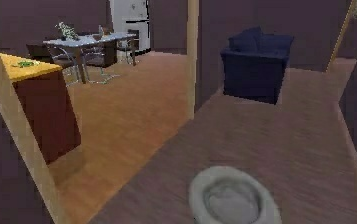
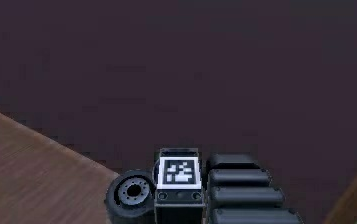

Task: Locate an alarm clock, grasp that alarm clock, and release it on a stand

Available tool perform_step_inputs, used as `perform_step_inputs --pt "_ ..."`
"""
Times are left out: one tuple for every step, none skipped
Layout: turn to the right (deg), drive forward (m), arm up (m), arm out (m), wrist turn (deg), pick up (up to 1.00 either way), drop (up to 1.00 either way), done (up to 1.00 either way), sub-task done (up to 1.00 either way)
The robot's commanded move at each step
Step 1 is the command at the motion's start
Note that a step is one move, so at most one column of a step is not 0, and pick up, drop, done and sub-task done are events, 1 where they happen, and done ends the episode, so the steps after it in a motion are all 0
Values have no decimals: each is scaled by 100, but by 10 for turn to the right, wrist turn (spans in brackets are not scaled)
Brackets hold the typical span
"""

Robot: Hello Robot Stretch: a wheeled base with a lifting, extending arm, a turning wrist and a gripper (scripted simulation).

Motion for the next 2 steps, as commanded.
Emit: perform_step_inputs --pt "-210 0 0 0 0 0 0 0 0" --pt "0 95 0 0 0 0 0 0 0"
